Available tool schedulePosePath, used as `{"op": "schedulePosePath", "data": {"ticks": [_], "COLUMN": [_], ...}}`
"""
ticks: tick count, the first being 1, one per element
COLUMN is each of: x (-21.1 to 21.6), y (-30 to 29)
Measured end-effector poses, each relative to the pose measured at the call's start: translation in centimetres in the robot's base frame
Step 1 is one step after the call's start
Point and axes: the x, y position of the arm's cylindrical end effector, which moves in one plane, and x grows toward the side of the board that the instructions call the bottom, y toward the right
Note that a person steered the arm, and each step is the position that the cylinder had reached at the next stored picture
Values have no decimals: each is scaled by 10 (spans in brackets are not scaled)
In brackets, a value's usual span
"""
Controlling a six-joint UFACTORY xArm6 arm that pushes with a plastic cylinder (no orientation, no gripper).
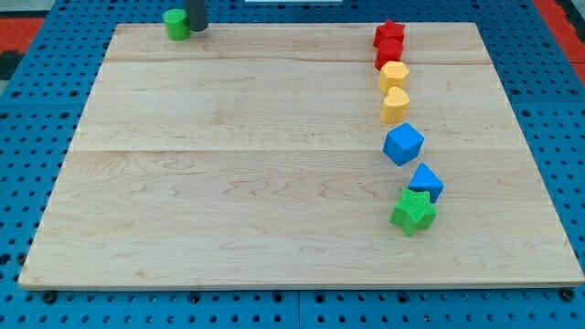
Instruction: Move the green circle parallel to the red circle
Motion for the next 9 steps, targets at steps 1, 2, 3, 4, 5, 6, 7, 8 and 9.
{"op": "schedulePosePath", "data": {"ticks": [1,2,3,4,5,6,7,8,9], "x": [84,107,44,-20,-20,-2,78,109,54], "y": [-24,-69,-116,-118,-98,0,-24,35,92]}}
